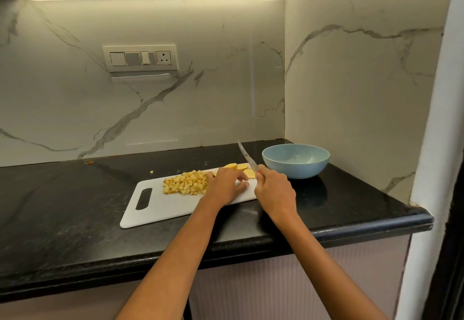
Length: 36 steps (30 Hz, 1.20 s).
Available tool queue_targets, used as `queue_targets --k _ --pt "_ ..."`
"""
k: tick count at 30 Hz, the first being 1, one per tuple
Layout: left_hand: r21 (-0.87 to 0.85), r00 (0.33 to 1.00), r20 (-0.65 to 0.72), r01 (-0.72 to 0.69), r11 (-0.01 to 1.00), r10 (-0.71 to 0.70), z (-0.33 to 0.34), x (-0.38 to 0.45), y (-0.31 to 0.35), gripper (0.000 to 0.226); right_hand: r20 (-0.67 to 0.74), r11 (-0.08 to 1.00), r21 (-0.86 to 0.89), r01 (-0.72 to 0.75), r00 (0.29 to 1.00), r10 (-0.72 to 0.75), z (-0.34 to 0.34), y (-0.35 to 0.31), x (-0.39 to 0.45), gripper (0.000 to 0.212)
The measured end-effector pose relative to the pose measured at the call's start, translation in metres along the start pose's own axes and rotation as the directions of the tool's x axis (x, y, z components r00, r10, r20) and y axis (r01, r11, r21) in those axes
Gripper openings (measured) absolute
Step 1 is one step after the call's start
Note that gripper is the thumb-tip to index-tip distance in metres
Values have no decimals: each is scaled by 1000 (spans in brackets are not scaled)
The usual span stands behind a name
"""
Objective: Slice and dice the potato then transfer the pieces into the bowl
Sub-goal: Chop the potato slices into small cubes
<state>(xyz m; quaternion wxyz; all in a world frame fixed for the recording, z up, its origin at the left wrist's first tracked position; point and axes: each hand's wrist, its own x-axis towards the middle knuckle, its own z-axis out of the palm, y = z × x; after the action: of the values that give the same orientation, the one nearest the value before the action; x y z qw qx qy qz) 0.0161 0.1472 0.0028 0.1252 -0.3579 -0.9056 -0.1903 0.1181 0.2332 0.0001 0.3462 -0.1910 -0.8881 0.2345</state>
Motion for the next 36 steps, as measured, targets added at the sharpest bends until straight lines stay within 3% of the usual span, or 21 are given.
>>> queue_targets --k 4,7,11,17,22,24,28,32,36 --pt "43 1000 -22 19 999 -18 -3 4 -4 18 -86 999 33 21 996 -18 0 4 5 31" --pt "246 986 -129 132 960 -103 -5 3 -11 23 -116 997 -3 75 990 -75 -1 2 9 35" --pt "294 944 -241 294 910 -227 -6 5 -21 22 -173 984 -53 168 969 -174 -2 -3 17 43" --pt "303 915 -314 350 886 -254 -11 10 -20 22 -410 932 84 352 865 -290 12 -5 47 40" --pt "348 921 -325 328 878 -215 -12 19 -24 21 -428 925 105 365 857 -289 19 1 71 39" --pt "283 946 -289 233 930 -149 -9 29 -23 25 -442 923 87 376 845 -302 23 4 80 39" --pt "61 998 -64 12 998 -8 4 50 -9 50 -445 932 37 361 841 -308 30 9 100 40" --pt "17 998 62 -32 999 31 10 60 -6 60 -471 918 58 393 821 -322 32 10 111 40" --pt "-59 995 94 -20 998 25 11 63 -7 56 -472 914 51 402 816 -332 33 12 111 40"
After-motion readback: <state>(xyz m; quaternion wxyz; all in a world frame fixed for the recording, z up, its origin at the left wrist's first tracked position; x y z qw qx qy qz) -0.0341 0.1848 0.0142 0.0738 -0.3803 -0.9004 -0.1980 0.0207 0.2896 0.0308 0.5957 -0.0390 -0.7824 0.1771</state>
